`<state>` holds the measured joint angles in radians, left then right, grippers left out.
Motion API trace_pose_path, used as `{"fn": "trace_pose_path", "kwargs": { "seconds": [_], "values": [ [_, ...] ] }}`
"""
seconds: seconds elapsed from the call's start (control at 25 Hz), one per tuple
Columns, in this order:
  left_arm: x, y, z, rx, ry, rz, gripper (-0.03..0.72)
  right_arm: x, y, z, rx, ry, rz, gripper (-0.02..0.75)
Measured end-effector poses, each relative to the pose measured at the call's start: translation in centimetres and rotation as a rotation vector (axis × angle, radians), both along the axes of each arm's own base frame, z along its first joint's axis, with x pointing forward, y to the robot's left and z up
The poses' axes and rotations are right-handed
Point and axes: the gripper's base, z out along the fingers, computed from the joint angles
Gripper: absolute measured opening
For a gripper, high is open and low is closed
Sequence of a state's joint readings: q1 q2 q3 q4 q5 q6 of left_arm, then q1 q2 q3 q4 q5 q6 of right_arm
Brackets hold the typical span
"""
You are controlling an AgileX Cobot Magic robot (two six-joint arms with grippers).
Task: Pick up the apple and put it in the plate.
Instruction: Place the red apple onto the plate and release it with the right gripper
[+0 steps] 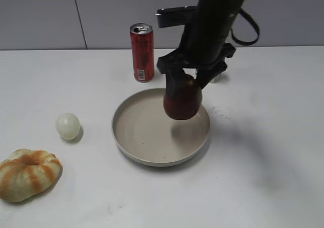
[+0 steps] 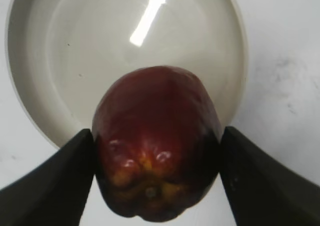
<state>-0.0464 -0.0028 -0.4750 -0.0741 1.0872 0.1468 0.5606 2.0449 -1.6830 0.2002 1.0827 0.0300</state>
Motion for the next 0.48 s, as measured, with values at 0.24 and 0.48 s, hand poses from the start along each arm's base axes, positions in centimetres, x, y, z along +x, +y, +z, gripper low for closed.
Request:
{"fn": "trace_pose_path", "kwargs": {
  "seconds": [0.24, 0.48],
  "values": [
    [0.0, 0.0, 0.0, 0.0, 0.0, 0.0, 0.236, 1.7, 3.1, -3.6, -0.007, 0.034, 0.035, 0.548],
    [0.0, 0.0, 0.0, 0.0, 0.0, 0.0, 0.236, 1.8, 3.3, -5.9, -0.042, 0.101, 0.038, 0.559]
  ]
}}
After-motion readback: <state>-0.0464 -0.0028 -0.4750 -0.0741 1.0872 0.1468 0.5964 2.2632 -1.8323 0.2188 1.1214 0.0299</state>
